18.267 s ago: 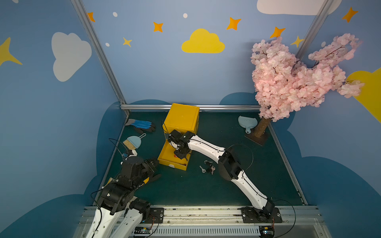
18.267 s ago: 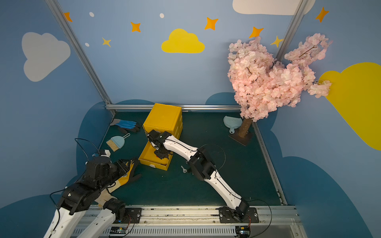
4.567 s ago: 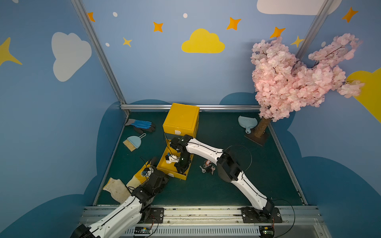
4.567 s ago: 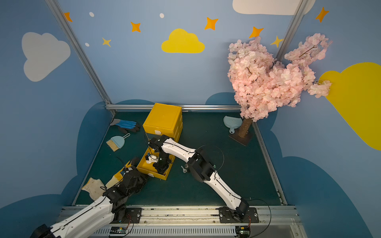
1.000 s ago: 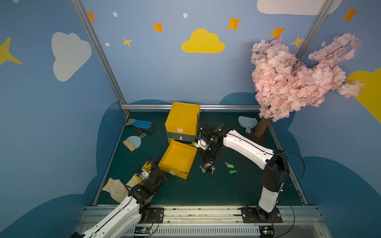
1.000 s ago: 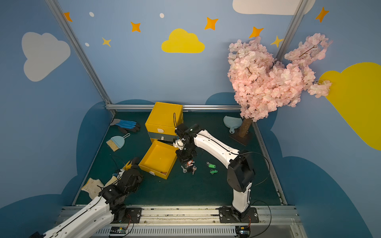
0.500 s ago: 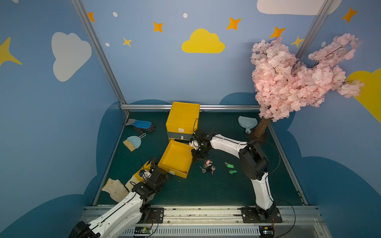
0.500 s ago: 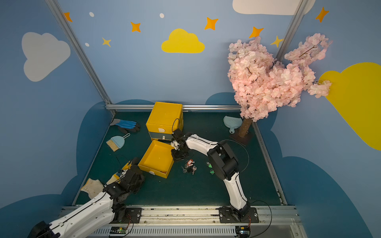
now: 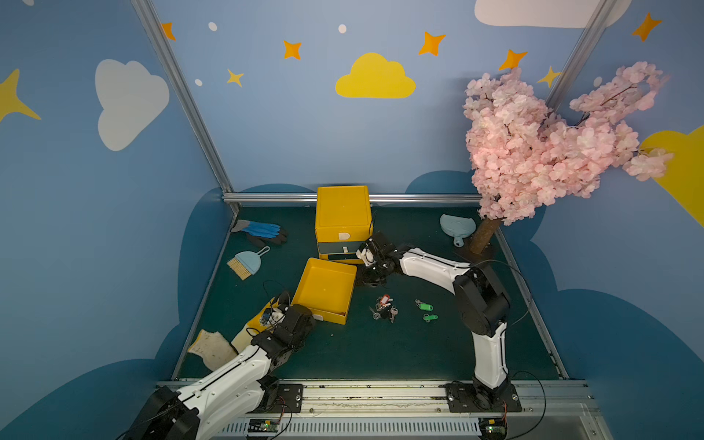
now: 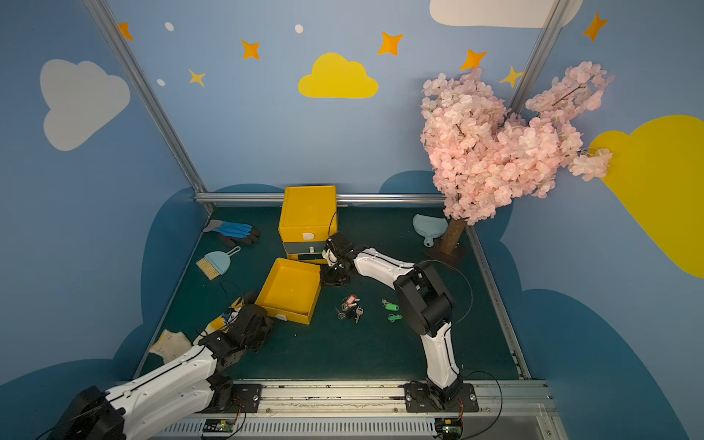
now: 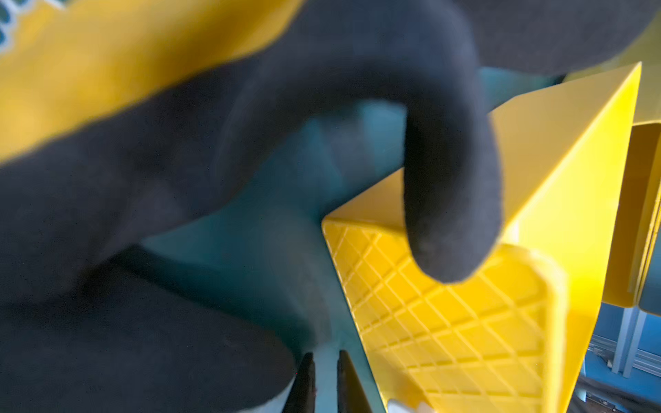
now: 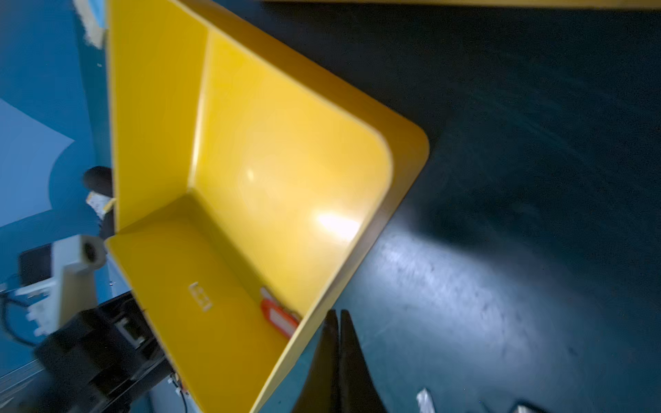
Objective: Take the keys out of the drawer
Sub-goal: Adjust the drawer in the storage box.
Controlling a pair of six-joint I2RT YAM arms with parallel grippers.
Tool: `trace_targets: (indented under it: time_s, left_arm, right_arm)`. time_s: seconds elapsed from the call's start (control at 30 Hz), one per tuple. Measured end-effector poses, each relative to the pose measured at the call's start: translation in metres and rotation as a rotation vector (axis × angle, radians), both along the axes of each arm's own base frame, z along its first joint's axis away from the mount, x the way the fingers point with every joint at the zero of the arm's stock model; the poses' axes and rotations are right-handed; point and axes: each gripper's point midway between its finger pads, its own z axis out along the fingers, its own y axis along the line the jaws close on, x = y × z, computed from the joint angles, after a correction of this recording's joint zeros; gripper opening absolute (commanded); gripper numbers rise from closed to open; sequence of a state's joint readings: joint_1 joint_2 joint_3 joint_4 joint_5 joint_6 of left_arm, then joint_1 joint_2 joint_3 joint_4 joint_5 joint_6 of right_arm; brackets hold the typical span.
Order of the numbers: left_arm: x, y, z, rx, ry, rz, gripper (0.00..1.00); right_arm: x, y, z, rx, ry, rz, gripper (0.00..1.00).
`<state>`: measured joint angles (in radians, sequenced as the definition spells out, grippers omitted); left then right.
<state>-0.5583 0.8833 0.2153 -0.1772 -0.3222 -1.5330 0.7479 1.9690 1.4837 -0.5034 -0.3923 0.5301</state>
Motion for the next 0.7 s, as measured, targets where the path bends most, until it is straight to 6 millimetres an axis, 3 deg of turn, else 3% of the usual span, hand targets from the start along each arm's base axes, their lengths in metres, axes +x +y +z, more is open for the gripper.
trace_targets:
  time_s: [0.17, 0.27, 0.33, 0.43, 0.5, 0.6, 0.7]
  left_arm:
    - [0.001, 0.002, 0.005, -0.006, -0.020, 0.011, 0.14]
    - [-0.002, 0.008, 0.016, 0.011, -0.027, 0.023, 0.12]
    - [0.000, 0.014, 0.037, 0.017, -0.060, 0.046, 0.12]
    - [0.005, 0.026, 0.077, 0.004, -0.134, 0.103, 0.14]
    - [0.008, 0.037, 0.093, 0.009, -0.155, 0.142, 0.15]
    - [0.010, 0.054, 0.091, 0.058, -0.126, 0.179, 0.15]
    - [0.016, 0.077, 0.074, 0.103, -0.041, 0.222, 0.15]
  right_arm:
    - [-0.007, -0.031, 0.095, 0.036, -0.158, -0.012, 0.00]
    - [0.011, -0.067, 0.133, 0.000, -0.277, -0.113, 0.00]
    - [0.030, -0.094, 0.143, -0.027, -0.339, -0.199, 0.00]
    - [0.068, -0.127, 0.131, -0.075, -0.342, -0.314, 0.00]
    - [0.102, -0.132, 0.109, -0.086, -0.296, -0.353, 0.00]
    - [0.156, -0.119, 0.064, -0.055, -0.198, -0.369, 0.00]
    - [0.182, -0.093, 0.014, -0.015, -0.111, -0.347, 0.00]
